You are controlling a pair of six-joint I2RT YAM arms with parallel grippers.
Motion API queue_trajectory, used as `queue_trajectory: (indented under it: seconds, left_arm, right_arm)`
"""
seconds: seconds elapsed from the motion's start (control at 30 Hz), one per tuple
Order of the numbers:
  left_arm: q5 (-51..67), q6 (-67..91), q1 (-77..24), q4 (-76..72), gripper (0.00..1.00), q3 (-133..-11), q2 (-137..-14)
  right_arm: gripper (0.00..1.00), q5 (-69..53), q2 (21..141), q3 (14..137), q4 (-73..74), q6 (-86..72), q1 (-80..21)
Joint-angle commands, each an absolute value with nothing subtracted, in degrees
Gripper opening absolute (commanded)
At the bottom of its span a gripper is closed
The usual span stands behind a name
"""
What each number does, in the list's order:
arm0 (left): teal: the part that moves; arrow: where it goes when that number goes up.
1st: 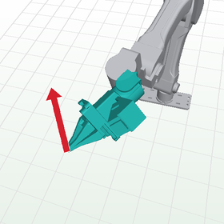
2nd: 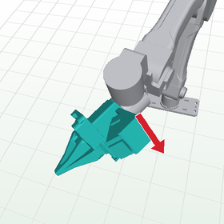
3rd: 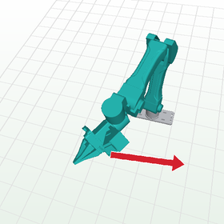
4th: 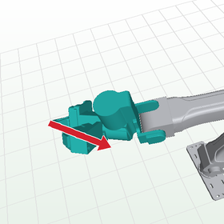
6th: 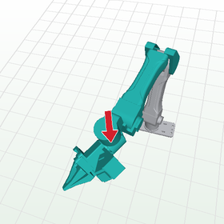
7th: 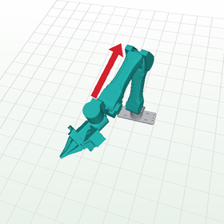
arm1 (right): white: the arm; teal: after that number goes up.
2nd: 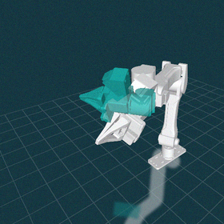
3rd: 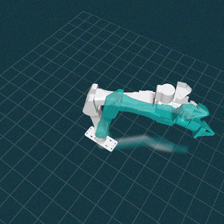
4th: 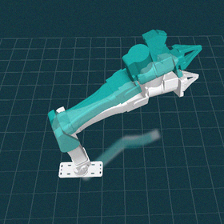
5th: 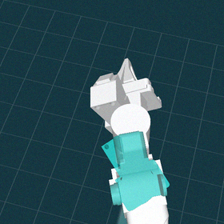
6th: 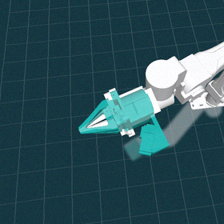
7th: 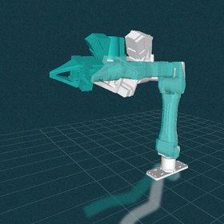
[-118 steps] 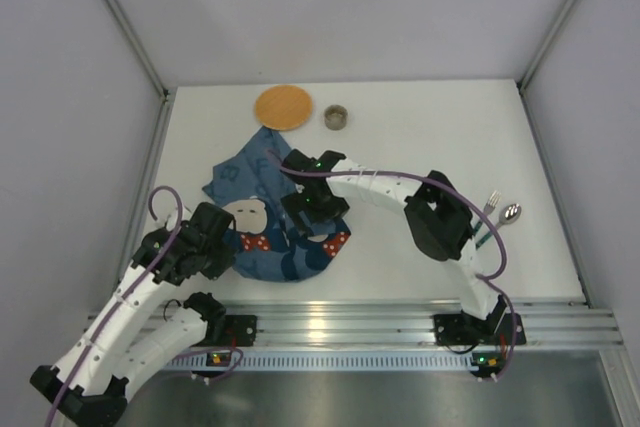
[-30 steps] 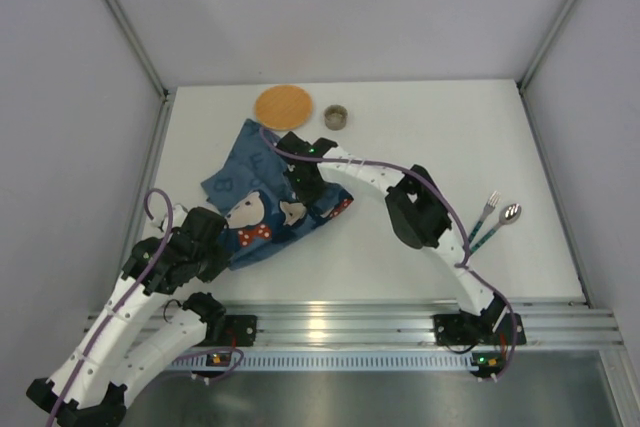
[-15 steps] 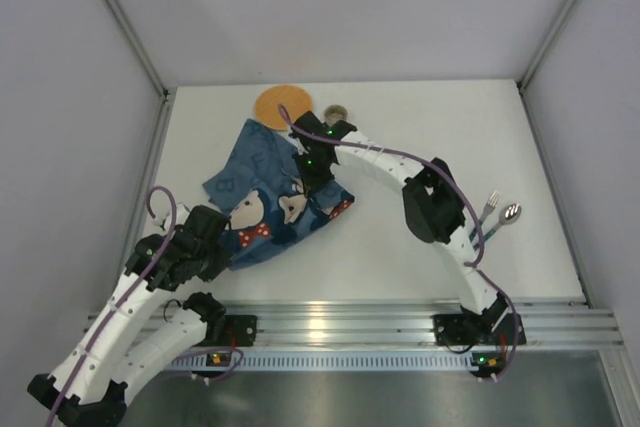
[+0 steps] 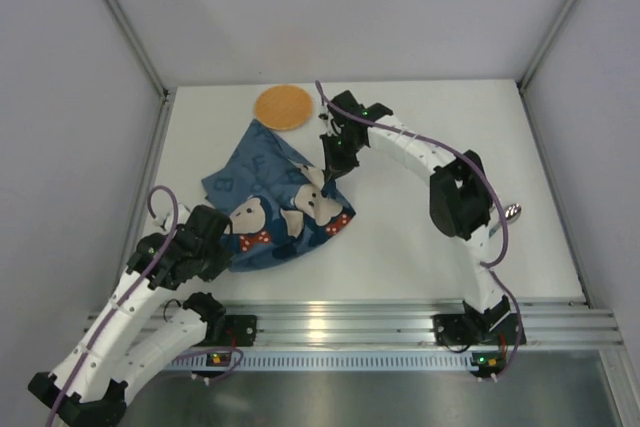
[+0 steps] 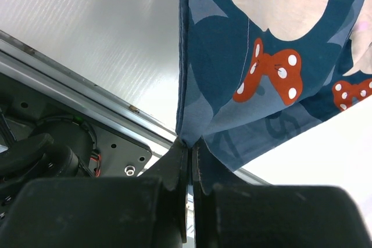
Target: Set the dinner table for one person
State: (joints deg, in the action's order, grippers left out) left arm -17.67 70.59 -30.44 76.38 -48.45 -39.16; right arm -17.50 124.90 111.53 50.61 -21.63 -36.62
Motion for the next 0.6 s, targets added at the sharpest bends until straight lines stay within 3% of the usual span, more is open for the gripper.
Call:
queue_trajectory:
  seconds: [0.0,0.17,0.33,0.47,0.57]
  left_arm:
    - [-18.3,70.4,-30.6,80.3,0.0,-47.2,-39.9]
    - [-18.0,64.6,-30.6,72.6,0.0,-47.9,-47.1]
    - [-20.7,59.6,-30.6,69.0,0.0,-50.3,-54.7]
    - [-21.6,57.0,-30.4,65.7,0.0,-50.9,-59.1]
    - [-22.1,56.5,-30.3,65.2,0.0,-50.7,-61.3]
  right_arm:
    - [0.0,-20.7,121.3,109.7,49.7,-20.6,-35.6]
    - [0.0,-18.9,115.6,103.6,49.1,-23.3,-29.3]
    - [0.0,-16.2,94.2,75.0,41.6,-28.3,-16.4]
    - [0.0,-14.3,79.4,64.2,44.6,-25.6,-8.1]
    - [0.0,-11.5,74.1,57.8,47.1,-26.7,-7.6]
